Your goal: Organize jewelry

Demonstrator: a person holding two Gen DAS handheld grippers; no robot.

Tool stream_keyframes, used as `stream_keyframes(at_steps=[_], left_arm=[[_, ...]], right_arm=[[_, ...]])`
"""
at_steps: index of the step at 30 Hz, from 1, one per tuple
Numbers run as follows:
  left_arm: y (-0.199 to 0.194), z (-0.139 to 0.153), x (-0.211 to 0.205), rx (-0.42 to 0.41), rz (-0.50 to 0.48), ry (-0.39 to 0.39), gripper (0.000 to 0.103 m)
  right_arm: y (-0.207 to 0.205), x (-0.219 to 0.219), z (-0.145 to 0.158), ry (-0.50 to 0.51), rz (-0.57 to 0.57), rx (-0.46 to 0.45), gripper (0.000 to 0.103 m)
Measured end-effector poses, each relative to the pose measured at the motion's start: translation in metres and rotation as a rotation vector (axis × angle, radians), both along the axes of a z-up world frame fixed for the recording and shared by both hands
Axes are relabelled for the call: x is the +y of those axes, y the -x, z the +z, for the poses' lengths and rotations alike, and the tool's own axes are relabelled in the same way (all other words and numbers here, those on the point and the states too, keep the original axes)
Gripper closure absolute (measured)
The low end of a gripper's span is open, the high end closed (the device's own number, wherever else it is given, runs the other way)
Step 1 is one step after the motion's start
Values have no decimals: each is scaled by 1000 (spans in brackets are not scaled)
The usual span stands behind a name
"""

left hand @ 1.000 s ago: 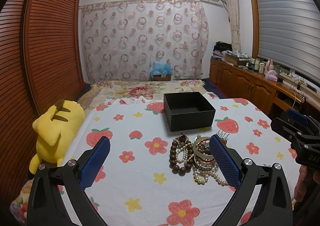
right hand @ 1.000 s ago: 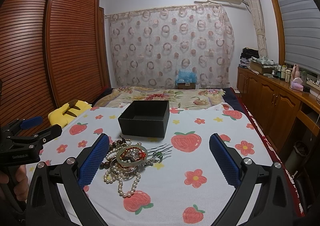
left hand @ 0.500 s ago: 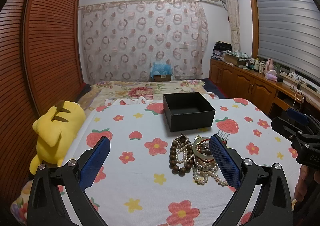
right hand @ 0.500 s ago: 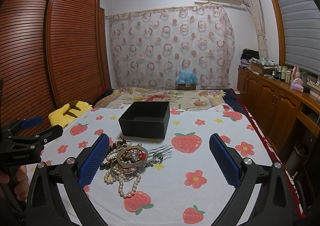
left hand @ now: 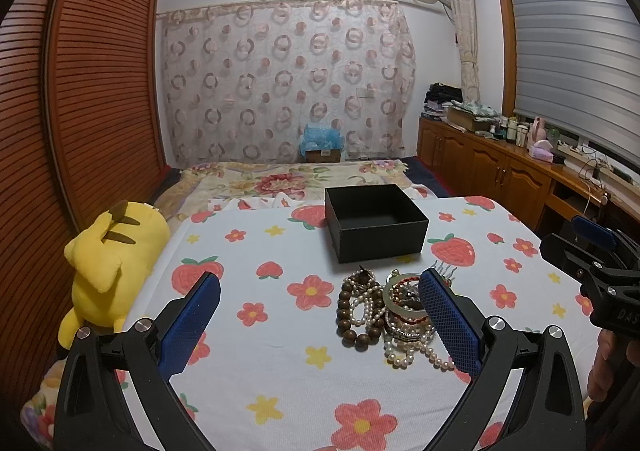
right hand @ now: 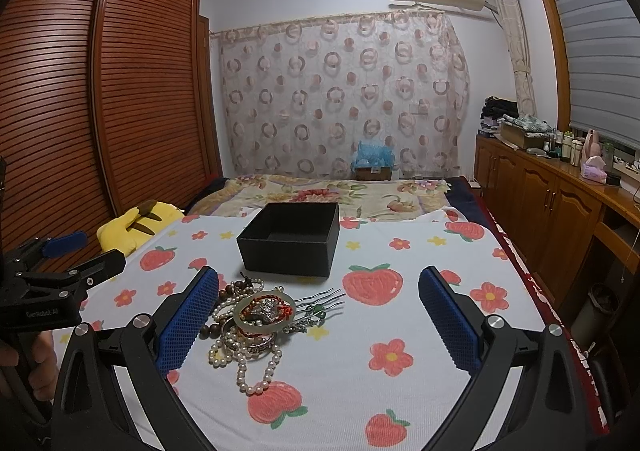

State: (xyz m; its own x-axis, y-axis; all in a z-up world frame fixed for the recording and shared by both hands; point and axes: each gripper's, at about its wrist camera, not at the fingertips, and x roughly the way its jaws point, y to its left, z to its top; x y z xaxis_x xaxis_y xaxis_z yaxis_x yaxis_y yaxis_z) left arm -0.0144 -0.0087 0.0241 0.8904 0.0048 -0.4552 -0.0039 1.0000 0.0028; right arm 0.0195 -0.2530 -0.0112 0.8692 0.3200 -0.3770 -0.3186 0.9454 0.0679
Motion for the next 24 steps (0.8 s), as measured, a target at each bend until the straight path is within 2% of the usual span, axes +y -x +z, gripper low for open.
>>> stream_keyframes(at_steps=[2,17,24], left_arm=[[-5,-10,3,-2,2,-4,7],[-3,-4,0,-2,1,-4,7],[-7,-2,-4,29,-16,2,7]], right_arm=[[0,0,0,1,-1,-1,2],[2,0,0,0,0,-2,2],[-1,-1,-2,1,4,8,2]])
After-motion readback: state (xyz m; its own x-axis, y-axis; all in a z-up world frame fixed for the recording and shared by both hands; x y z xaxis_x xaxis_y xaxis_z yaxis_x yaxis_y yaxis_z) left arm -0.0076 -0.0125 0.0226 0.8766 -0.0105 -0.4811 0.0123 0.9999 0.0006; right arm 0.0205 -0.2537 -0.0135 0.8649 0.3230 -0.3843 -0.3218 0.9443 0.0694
